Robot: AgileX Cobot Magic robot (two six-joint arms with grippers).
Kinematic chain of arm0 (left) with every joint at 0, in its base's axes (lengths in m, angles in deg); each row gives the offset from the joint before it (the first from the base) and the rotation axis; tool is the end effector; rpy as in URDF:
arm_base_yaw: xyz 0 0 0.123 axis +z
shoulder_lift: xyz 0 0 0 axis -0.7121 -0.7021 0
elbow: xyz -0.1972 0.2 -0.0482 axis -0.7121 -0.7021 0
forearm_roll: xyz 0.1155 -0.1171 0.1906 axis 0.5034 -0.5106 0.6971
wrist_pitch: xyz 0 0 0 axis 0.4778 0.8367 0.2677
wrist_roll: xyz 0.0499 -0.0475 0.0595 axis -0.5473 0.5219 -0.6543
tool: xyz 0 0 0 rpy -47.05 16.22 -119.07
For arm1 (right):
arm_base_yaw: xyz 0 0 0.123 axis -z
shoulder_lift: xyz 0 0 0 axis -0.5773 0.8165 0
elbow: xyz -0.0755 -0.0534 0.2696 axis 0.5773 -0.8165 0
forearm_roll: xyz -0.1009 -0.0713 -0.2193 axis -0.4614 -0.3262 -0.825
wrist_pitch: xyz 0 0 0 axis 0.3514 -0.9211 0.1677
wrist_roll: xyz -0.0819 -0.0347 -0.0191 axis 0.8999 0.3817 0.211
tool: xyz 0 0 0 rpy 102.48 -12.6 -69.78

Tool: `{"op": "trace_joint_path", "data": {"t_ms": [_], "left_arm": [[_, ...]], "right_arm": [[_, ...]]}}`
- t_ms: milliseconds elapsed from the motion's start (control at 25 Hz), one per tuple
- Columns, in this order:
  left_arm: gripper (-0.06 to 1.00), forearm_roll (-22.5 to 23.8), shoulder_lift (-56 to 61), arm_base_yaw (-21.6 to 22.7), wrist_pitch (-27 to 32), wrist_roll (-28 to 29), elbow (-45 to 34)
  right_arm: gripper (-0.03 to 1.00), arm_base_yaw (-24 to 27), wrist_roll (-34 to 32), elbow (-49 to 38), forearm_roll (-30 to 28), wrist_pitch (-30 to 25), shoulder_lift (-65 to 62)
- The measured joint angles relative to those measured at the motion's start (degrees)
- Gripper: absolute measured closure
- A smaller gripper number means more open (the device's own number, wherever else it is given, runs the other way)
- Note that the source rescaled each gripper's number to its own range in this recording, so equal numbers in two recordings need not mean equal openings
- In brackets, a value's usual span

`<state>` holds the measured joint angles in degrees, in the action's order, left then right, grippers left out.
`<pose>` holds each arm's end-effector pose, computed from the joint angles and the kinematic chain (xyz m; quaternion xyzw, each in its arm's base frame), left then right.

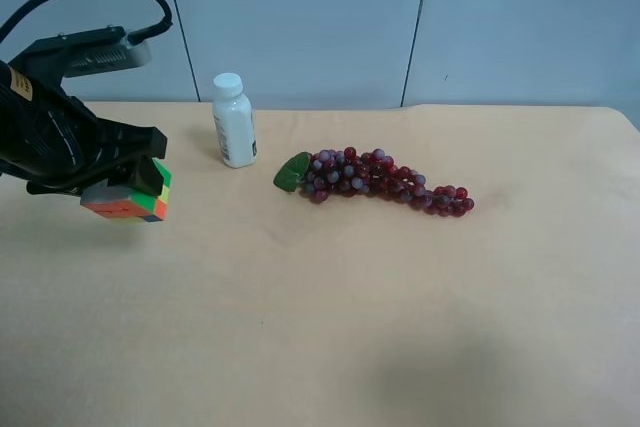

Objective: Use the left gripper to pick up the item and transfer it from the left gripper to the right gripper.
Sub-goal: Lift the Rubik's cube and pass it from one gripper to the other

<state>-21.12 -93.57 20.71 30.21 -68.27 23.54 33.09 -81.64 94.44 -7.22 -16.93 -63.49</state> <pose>0.2281 -0.1040 0.2383 0.0375 0.9643 -0.0964 0.2437 -0.0065 0.0137 0.2758 -0.0597 0.8512 0.0732 0.5163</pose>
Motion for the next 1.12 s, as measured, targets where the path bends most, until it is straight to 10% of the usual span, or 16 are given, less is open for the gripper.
{"op": "trace_joint_path", "data": {"t_ms": [680, 1120], "left_arm": [[0.94, -0.20, 0.06, -19.97, -18.60, -14.87, -0.45], [0.94, -5.27, 4.40, -22.96, -34.96, -15.96, -11.46]], "right_arm": [[-0.03, 0.00, 0.00, 0.00, 0.00, 0.00, 0.00], [-0.03, 0.00, 0.00, 0.00, 0.04, 0.00, 0.00]]}}
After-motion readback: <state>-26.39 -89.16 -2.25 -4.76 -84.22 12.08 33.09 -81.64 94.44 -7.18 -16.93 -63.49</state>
